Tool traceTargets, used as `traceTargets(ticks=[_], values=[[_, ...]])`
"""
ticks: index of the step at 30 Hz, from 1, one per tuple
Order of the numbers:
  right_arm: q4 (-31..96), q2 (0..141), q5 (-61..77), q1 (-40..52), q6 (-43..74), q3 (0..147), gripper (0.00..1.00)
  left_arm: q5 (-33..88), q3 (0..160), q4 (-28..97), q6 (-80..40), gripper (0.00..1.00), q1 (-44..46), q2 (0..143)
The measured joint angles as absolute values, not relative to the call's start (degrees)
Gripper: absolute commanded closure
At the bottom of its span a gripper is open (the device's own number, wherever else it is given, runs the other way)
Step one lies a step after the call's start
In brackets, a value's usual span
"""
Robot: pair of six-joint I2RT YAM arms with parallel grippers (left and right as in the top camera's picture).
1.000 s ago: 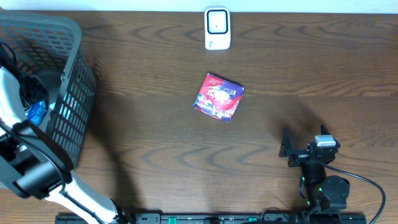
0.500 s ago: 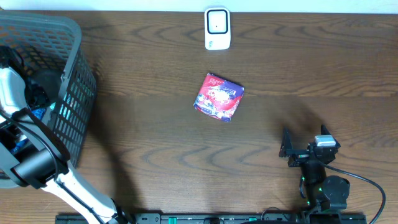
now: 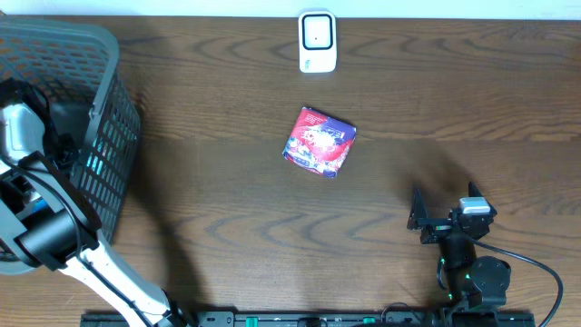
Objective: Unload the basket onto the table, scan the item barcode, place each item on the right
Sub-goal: 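Move the left gripper back into the basket toward the blue Oreo pack, then grasp the blue Oreo pack and set it left of the Carefree pack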
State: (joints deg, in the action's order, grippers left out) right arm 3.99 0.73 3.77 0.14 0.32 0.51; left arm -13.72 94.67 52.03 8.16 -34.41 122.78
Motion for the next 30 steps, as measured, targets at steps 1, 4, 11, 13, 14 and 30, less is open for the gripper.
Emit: traceTargets(ticks=[1,4,11,13,14,30], values=[[4.0,0.7,3.8,0.1,0.3,0.5,0.01,-13.5,94.4,52.1,7.4,0.93,-34.4,122.3],[4.0,0.7,3.8,0.1,0.3,0.5,0.01,-12.5,93.5,52.5,4.3,0.93,-34.4,118.2],[4.0,0.7,3.8,0.1,0.3,0.5,0.01,-0.4,93.9,45.9,-6.5,0.93,-34.4,94.7],[4.0,0.7,3.8,0.1,0.3,0.5,0.01,4.7,94.0,42.8,-10.6,0.92,-34.4,89.1],[4.0,0.7,3.8,0.1,0.3,0.5,0.01,8.9,94.0,41.1,-14.3,0.93,-34.4,85.4],[4.0,0.7,3.7,0.1,0.3,0.5,0.01,25.4,94.4,34.5,-40.8,0.93,4.1,68.6]])
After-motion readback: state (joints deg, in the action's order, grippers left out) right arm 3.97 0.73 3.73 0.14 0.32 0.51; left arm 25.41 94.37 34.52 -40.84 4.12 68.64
